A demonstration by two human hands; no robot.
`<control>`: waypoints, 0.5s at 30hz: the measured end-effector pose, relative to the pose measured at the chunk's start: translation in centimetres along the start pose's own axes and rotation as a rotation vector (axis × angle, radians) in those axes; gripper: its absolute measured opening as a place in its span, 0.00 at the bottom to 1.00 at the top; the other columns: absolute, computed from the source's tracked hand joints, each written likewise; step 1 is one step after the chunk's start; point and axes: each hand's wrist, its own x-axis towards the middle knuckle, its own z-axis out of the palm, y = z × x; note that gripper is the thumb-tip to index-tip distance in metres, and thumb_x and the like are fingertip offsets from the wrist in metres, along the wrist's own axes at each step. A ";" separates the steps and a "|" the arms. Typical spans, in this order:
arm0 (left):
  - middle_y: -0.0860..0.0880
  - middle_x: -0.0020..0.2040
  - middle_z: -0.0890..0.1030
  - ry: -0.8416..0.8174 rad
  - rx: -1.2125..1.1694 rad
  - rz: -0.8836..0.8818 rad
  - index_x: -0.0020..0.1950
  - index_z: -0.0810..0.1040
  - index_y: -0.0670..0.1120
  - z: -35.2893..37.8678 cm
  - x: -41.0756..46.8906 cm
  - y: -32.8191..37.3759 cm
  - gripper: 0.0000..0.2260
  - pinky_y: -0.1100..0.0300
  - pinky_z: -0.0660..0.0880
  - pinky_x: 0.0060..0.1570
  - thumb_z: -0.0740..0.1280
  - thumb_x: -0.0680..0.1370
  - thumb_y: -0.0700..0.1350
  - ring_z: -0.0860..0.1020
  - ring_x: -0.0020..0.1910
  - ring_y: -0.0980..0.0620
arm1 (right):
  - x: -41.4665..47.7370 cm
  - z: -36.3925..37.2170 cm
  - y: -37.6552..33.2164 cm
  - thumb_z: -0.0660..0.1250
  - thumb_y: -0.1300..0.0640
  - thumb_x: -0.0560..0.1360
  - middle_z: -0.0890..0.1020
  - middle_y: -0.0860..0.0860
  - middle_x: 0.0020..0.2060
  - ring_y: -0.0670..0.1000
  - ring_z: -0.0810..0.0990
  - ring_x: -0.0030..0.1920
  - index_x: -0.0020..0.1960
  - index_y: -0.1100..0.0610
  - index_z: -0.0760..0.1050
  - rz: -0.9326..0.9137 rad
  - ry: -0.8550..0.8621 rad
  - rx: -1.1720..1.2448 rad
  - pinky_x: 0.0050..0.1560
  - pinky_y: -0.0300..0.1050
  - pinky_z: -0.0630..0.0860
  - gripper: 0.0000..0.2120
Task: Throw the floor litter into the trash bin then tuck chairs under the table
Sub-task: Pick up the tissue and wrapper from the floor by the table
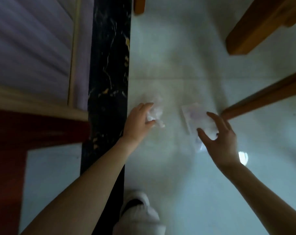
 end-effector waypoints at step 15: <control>0.51 0.64 0.75 0.140 -0.302 -0.269 0.67 0.71 0.47 -23.9 -19.3 19.9 0.25 0.80 0.62 0.55 0.74 0.72 0.44 0.68 0.59 0.69 | -14.3 -21.5 -20.3 0.73 0.53 0.73 0.78 0.51 0.59 0.48 0.76 0.54 0.70 0.47 0.71 -0.079 -0.088 0.050 0.56 0.49 0.77 0.27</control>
